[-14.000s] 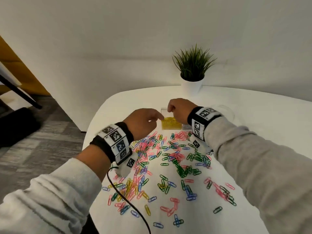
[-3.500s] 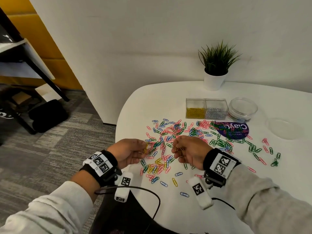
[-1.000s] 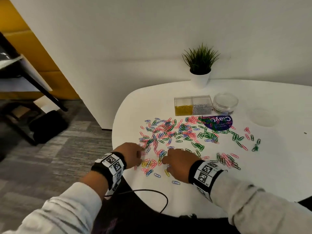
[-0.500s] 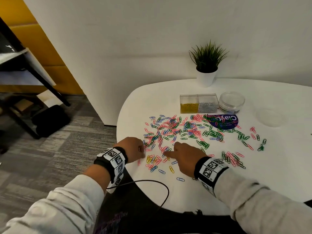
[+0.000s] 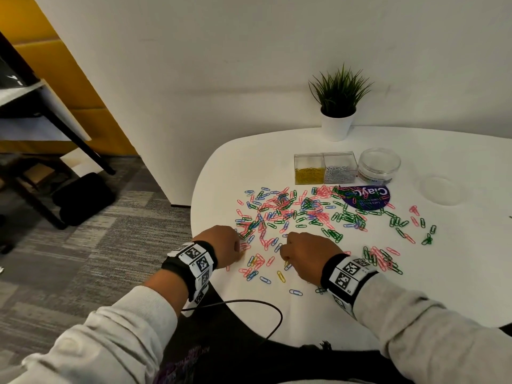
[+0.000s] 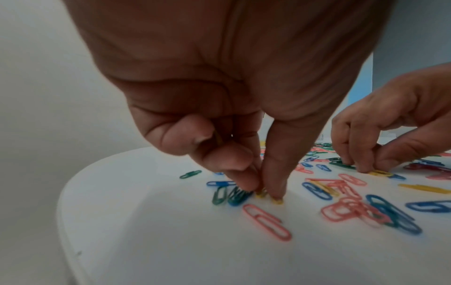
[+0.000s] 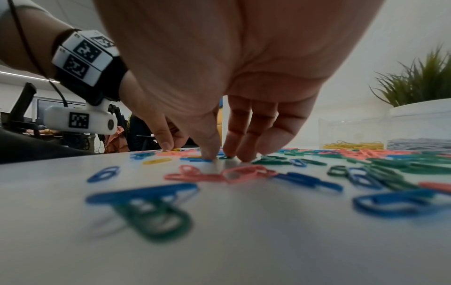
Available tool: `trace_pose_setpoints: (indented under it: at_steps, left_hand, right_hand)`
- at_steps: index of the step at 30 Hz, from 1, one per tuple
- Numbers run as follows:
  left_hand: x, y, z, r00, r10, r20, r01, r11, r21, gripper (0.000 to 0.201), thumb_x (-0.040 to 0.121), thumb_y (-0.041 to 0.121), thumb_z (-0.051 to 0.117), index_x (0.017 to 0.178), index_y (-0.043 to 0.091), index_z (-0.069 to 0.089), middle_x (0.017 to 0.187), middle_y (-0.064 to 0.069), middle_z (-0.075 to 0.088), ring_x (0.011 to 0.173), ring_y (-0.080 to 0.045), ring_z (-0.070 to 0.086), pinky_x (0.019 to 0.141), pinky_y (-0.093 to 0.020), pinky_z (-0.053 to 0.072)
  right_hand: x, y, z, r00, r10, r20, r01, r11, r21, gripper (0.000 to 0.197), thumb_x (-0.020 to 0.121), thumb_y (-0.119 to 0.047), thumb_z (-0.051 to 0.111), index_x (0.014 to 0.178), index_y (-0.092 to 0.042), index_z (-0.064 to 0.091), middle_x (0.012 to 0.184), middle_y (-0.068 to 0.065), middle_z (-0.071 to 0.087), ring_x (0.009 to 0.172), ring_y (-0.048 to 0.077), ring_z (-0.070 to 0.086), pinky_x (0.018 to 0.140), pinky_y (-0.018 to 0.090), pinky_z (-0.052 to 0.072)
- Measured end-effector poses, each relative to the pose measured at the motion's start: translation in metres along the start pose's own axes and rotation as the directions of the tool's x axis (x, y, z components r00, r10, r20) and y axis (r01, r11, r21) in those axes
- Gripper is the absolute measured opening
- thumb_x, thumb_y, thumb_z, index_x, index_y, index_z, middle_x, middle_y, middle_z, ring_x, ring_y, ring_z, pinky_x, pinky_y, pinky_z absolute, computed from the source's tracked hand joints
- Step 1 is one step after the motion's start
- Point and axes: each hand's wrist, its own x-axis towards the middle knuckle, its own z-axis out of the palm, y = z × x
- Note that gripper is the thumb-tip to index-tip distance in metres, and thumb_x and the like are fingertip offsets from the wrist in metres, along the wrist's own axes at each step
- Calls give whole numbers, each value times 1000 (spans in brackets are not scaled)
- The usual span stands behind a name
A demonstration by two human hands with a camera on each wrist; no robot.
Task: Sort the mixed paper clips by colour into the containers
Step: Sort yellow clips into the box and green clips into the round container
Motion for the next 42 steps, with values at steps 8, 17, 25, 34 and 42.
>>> trace_pose_setpoints:
  at_steps: [8,17,25,34,42]
  left_hand:
    - [-2,-16,-1,999,-34,-11,30,977,-213,12,82,28,67,84,17,69,85,4,67,81,-15,62,70,-25,49]
    - [0,-31,-5,982,-160,99,179,643,-745,19,81,-2,64,96,9,67,70,-9,62,53,-15,47,46,-23,33]
    - [-1,-15,1,969,-145,198,244,665,-706,12,89,10,57,83,6,67,71,-8,62,51,-13,48,47,-22,34]
    - [-1,-1,-4,998,-58,26,58,998,17,22,84,41,69,84,20,72,86,5,68,84,-16,62,67,-23,45]
    - [-3,11,0,998,-25,63,17,991,130,13,88,29,52,91,17,57,92,2,58,87,-20,56,74,-29,48]
  right_hand:
    - [-4,-3,-6,998,58,-1,-58,997,-48,30,97,-23,45,124,-11,51,126,8,48,113,27,49,75,31,33]
    - [-16,10,-30,947,307,-89,-216,819,531,17,93,-15,42,99,-27,51,73,4,60,64,25,57,57,34,45]
    - [-11,7,-34,902,353,250,-342,228,911,17,86,-1,48,89,-8,63,72,8,59,57,17,50,52,26,40]
    - [10,-22,-9,984,75,161,-89,993,82,17,93,-27,54,93,-12,60,91,6,62,84,27,59,69,31,44]
    - [12,-23,-6,987,106,123,-115,991,71,32,89,-13,49,62,-18,33,64,-1,38,61,21,42,49,23,24]
